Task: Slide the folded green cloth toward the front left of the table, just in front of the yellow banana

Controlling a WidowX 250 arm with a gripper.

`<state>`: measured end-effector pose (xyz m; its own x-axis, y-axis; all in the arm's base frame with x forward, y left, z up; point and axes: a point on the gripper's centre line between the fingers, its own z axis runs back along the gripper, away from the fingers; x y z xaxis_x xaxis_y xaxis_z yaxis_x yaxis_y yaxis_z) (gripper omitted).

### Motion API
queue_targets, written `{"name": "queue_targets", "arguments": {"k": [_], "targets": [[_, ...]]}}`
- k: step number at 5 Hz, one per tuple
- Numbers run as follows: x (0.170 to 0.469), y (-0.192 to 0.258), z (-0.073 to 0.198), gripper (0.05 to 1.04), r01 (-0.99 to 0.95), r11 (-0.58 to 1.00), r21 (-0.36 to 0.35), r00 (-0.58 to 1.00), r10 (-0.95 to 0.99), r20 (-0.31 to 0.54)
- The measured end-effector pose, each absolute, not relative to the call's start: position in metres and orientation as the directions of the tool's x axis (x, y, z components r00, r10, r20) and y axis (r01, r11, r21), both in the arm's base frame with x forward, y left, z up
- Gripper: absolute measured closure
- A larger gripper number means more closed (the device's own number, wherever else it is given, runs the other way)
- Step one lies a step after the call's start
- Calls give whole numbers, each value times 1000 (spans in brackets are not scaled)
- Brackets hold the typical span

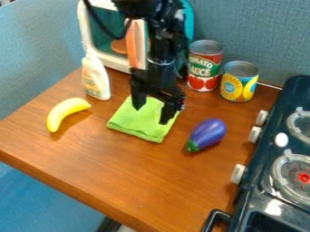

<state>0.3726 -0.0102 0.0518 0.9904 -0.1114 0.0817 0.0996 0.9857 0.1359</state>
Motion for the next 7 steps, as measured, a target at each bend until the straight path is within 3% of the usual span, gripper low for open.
{"name": "queue_targets", "arguments": {"k": [1, 3, 4, 5, 6, 7], "targets": [[375, -3, 40, 74, 38, 994, 104, 997, -46, 69], [385, 11, 41, 74, -81, 994, 79, 991, 72, 113], [381, 7, 25, 74, -87, 996, 35, 995, 85, 57], [378, 10, 22, 75, -129, 992, 3, 990, 128, 53], [372, 11, 19, 77, -136, 990, -29, 991, 136, -19], [346, 16, 21, 79, -76, 997, 14, 977, 78, -198]]}}
